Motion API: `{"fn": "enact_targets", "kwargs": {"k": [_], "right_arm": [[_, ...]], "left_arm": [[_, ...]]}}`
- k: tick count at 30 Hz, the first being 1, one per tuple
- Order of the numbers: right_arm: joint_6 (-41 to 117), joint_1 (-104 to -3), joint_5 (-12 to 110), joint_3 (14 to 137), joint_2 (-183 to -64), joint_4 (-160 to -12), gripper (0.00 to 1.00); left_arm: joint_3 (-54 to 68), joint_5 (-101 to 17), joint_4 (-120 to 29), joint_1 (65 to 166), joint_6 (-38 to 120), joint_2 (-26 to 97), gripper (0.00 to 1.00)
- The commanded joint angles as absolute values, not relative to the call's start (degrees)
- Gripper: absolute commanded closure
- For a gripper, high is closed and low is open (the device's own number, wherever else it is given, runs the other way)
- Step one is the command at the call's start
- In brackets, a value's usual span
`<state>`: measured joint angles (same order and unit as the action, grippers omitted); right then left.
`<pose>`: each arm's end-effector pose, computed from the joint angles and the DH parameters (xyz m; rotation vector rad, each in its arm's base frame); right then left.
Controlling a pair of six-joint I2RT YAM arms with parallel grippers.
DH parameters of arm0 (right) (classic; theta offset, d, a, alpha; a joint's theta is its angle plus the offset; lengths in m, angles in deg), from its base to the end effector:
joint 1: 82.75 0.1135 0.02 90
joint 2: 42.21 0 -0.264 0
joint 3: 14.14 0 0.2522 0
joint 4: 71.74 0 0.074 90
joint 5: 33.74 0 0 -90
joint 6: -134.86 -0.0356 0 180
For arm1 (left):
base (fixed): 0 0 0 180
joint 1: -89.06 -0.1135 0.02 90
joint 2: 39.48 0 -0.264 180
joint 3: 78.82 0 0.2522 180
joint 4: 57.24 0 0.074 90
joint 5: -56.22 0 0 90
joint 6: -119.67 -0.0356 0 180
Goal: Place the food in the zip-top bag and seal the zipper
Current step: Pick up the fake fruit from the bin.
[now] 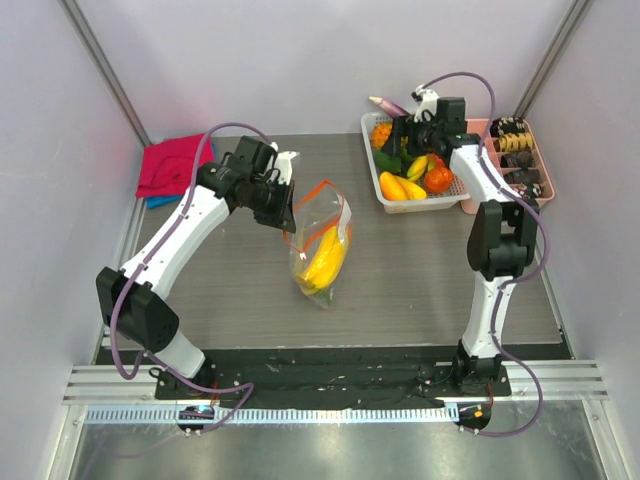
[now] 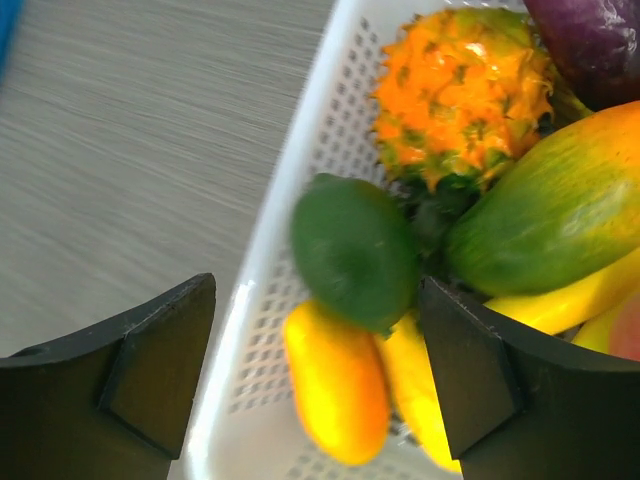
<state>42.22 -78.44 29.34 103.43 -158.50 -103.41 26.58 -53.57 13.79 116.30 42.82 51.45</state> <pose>0.4777 0.0522 0.3023 -0.3136 2.0634 0.5658 0.2859 -0.1607 0.3508 0.4584 2.5877 -0.7018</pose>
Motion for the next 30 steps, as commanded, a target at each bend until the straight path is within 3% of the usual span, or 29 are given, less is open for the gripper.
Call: {"fn": "enact_targets", "kwargs": {"k": [1,18,24,30], "right_arm": [[51.4,-77.6,32.7,112.1,-163.1,-103.4,0.12],[56.4,-74.8,35.8,115.7,-171.9,-105.3,0.1],[57.8,-75.4,35.3,112.3,-170.4,-105.3,0.15],[52.7,-78.8,27.4,113.8,-170.4,-105.5,0.18]], "left_arm": [[28.3,-55.0,12.7,116.1,43.0,51.0,1.0],[27.4,-55.4,12.8,116.1,43.1,51.7,1.0],[27.3,-55.7,12.5,116.1,43.5,51.7,1.0],[26.7,-56.2,12.3,116.1,43.6,51.4,1.0]]}}
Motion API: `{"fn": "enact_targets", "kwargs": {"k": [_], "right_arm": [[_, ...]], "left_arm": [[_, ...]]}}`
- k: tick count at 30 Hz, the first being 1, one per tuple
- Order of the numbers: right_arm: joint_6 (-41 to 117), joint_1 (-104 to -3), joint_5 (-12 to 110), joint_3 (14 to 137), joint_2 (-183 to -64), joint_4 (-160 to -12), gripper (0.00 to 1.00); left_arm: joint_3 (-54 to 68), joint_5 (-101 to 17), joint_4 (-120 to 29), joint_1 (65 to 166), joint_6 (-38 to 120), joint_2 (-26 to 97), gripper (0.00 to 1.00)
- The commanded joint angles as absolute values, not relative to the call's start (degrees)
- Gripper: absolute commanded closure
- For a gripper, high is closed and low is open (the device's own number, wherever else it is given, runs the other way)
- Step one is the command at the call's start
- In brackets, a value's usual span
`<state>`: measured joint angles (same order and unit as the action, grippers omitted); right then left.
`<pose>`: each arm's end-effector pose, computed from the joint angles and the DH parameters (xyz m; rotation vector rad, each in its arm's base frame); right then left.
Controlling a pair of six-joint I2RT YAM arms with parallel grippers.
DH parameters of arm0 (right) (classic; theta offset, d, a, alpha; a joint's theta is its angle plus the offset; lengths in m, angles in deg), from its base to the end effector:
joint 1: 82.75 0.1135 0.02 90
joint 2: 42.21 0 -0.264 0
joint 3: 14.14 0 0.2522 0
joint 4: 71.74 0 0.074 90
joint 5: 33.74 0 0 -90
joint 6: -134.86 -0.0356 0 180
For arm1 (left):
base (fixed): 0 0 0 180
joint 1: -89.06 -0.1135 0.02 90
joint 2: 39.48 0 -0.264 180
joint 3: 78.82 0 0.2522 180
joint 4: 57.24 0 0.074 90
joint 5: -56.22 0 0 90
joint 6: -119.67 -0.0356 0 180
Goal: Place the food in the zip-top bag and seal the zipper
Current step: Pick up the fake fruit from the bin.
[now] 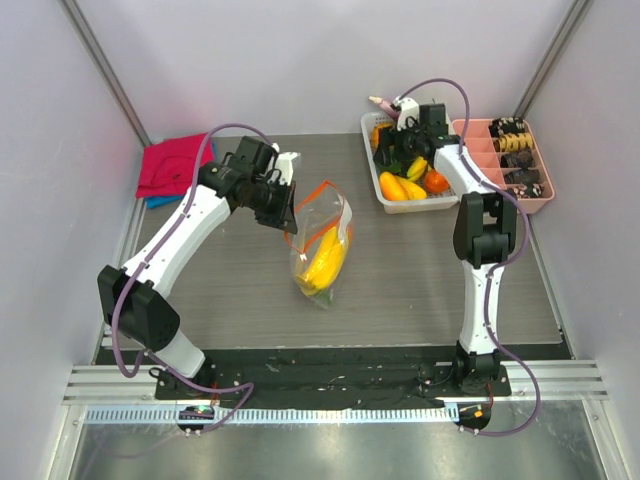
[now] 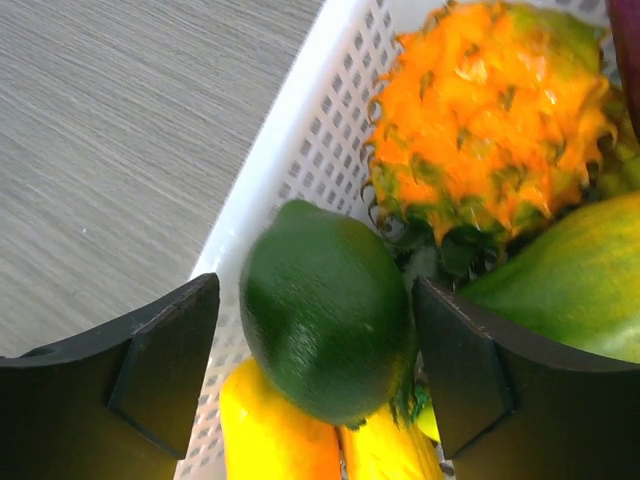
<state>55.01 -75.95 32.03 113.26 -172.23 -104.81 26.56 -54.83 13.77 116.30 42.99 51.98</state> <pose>0.5227 0.0770 0.2420 -0.5509 2.0912 0.4290 0.2874 -0.1623 0.3481 0.4628 2.5981 -0.7290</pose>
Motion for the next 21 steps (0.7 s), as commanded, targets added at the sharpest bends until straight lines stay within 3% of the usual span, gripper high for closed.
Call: {"fn": "enact_targets", "kwargs": {"k": [1,11,17,18,21], "right_arm": [[52.1,-79.1,26.5,114.0,-170.9,-105.5,0.19],[53.9,-79.0,25.2,114.8,-172.6,-108.4,0.21],[56.1,-78.2,27.2,114.5,-172.4,-110.0,0.15],[56.3,-78.3,27.4,114.6,-172.1,-110.1,0.16],[56.5,-78.2,28.7,115.0,-170.5,-110.2,0.35]], "left_arm": [[26.7,-56.1,12.3,116.1,43.5,51.4,1.0],[26.8,-56.3,12.2,116.1,43.5,51.8,1.0],[26.8,-55.9,12.3,116.1,43.4,51.9,1.0],[26.9,-56.0,12.3,116.1,43.3,52.1,1.0],[27.1,-55.8,12.3,116.1,43.3,52.2,1.0]]}}
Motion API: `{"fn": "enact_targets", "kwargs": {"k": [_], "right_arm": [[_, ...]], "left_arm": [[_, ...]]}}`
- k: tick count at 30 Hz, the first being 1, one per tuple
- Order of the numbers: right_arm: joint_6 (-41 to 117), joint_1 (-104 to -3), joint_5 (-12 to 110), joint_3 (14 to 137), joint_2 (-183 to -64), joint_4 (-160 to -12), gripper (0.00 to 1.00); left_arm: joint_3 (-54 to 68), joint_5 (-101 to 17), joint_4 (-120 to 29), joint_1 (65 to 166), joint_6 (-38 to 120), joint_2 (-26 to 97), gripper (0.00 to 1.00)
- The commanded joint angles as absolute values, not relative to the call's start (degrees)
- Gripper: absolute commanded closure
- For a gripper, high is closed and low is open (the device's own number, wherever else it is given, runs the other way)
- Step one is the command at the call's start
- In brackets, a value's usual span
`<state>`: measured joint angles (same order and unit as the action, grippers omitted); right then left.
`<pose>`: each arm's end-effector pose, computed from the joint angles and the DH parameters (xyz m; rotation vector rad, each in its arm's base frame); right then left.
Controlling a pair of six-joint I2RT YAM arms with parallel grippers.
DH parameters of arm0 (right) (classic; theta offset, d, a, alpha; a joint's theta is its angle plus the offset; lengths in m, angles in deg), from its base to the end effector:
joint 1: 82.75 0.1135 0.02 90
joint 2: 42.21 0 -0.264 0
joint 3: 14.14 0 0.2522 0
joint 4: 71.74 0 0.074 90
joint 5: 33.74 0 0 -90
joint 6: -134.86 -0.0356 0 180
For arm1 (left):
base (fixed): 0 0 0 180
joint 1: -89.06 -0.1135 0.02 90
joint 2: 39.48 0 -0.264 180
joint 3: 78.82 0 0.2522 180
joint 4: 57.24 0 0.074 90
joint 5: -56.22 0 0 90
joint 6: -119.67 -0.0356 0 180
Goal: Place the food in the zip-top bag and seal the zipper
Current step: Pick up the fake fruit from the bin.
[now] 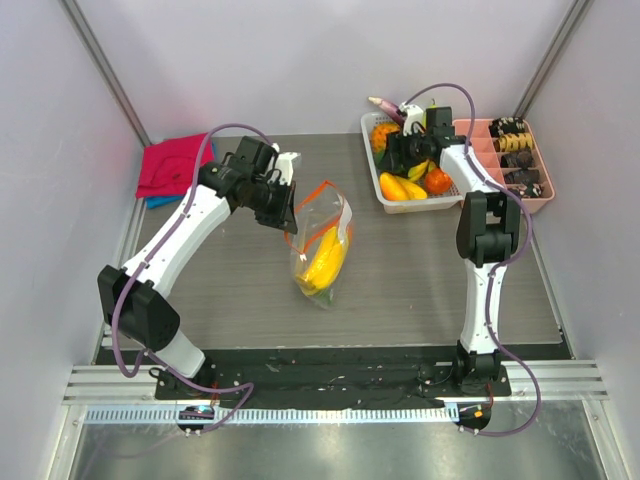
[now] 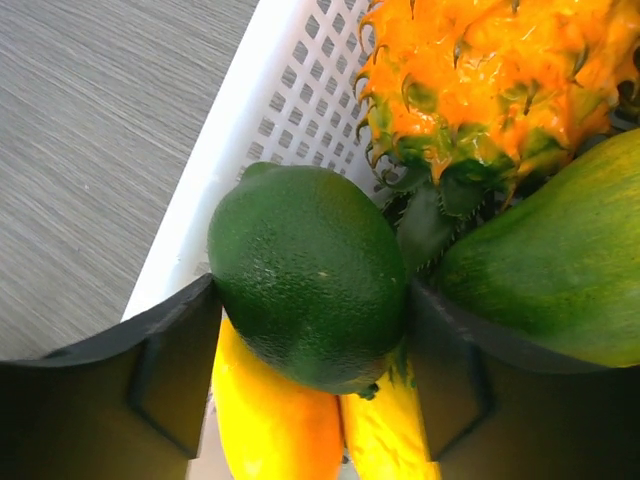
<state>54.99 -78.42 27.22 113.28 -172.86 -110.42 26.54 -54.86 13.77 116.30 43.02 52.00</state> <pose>0.5192 0.0566 0.2294 -0.5365 2.1806 0.5266 0.2874 -0.1624 0.3479 0.4623 2.5990 -0.7297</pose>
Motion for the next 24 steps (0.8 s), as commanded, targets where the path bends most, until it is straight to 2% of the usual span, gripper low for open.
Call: {"fn": "enact_targets", "kwargs": {"k": [1,6,7,10,18,24], "right_arm": [[56.5,-78.3,28.7,115.0,-169.9,-110.1,0.45],[54.9,-78.9,28.6,115.2,-163.2,-110.0,0.68],[54.2,-79.1,28.3,115.3,-162.1,-110.0,0.76],[51.5,-79.8,25.4,115.4,-156.8,-110.2,0.83],[41.5,-78.4,5.6,112.4,-143.6,-110.9,0.94],[43.3,-70.0,2.4,101.7,-131.8,-112.4,0.95]], "left_arm": [[27.1,-55.8,12.4,116.1,43.3,52.3,1.0],[27.3,-56.0,12.3,116.1,43.4,51.7,1.0],[27.4,-56.0,12.3,116.1,43.2,51.6,1.0],[27.8,-56.2,12.4,116.1,43.1,50.8,1.0],[29.7,-57.2,11.4,117.7,43.4,49.6,1.0],[30.5,-60.3,11.4,118.6,44.2,49.6,1.0]]}}
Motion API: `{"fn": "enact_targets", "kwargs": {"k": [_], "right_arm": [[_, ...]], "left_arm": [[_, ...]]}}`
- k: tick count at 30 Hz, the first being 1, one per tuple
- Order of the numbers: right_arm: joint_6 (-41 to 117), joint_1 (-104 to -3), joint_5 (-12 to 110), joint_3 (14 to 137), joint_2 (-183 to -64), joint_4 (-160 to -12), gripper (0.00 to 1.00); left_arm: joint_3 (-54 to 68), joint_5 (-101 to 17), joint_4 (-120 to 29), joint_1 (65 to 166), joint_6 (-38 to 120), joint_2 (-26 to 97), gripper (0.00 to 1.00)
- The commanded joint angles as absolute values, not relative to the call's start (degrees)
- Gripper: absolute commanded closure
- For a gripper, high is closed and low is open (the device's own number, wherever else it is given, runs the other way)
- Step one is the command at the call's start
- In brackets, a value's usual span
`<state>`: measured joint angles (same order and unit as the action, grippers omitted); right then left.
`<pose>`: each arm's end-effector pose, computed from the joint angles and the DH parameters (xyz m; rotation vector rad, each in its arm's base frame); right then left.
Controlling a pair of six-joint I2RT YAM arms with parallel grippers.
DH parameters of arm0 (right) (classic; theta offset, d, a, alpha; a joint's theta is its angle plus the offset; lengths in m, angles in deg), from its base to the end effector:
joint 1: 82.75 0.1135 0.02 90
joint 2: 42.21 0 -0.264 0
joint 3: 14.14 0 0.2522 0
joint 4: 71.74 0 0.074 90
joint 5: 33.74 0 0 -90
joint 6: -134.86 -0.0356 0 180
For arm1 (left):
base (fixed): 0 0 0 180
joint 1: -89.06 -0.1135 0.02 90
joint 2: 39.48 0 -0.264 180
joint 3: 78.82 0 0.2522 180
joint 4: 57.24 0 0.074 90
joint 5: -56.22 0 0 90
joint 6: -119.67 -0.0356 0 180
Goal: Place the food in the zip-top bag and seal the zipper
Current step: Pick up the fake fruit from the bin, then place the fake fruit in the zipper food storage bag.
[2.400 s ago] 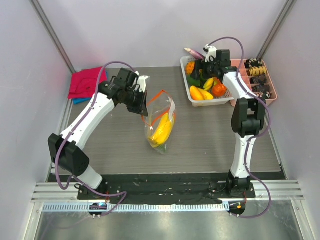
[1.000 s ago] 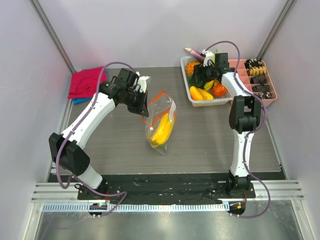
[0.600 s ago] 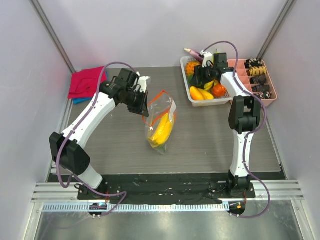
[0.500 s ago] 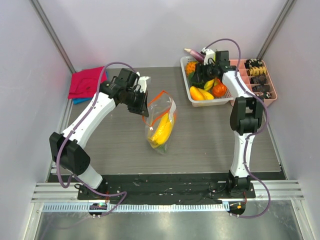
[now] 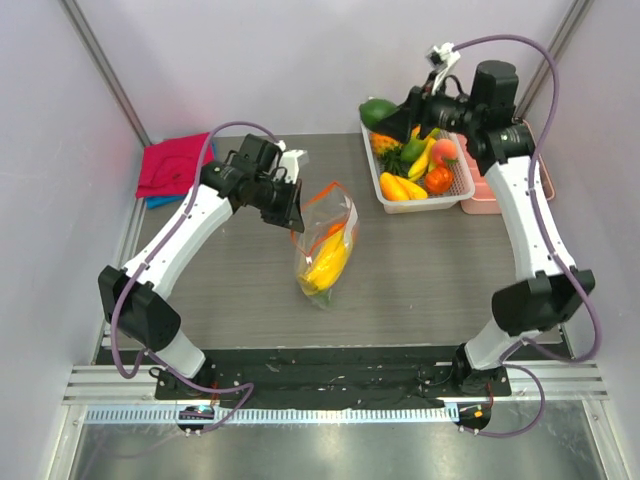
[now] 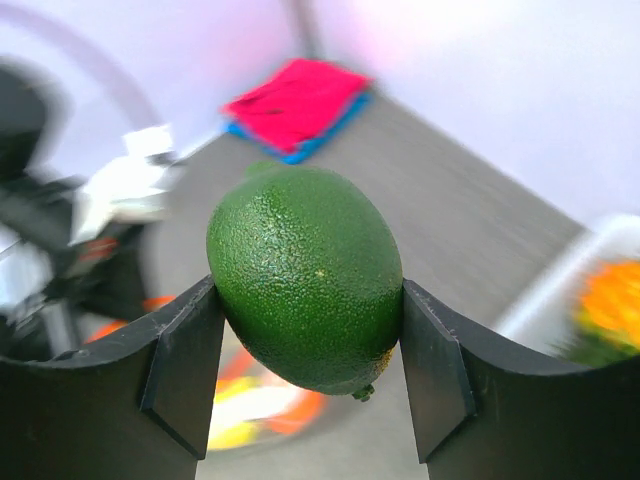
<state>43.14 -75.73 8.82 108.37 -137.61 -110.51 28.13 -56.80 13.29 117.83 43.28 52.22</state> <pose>0.3594 0.0707 0.4714 -0.6776 1.6485 0.8394 0.2843 -0.1720 0.3560 0.5088 2.5644 -0.7902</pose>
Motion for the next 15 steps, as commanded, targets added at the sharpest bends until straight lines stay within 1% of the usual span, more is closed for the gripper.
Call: {"fn": "enact_targets", "kwargs": {"k": [1,2,3,4,7,8,10,15], "right_arm": [[44.6,-68.7,1.3,98.7,-130.5,-113.2,0.96],[53.0,-65.7,1.6,97.5,-129.1,-114.5,0.96],[57.4,-64.5,1.9,96.7,-126.9,-118.9,0.96],[66.2,-63.3,2.4,96.1,-126.2,-121.3,0.95],[78.7,-61.0,2.6,97.2,-125.5,-132.0,0.96],[85.5,-60.5,3.7,97.4,-125.5,-134.1,0.96],[91.6,-58.5,5.3,98.0,-125.7,-139.5,0.96],[108.1,-53.3,12.2,97.4,-125.6,-144.0,0.96]], "left_arm": [[30.4,-61.0,11.4,118.7,44.2,49.5,1.0],[30.2,-61.4,11.3,118.8,44.2,49.3,1.0],[30.1,-61.8,11.1,118.8,44.2,49.3,1.0],[30.1,-62.7,11.3,118.9,44.1,49.3,1.0],[30.2,-64.1,11.6,118.9,44.2,49.5,1.0],[30.2,-65.1,11.7,119.0,44.2,49.5,1.0],[30.1,-65.6,11.5,119.3,44.1,49.5,1.0],[29.8,-65.7,11.3,120.6,43.5,49.4,1.0]]}}
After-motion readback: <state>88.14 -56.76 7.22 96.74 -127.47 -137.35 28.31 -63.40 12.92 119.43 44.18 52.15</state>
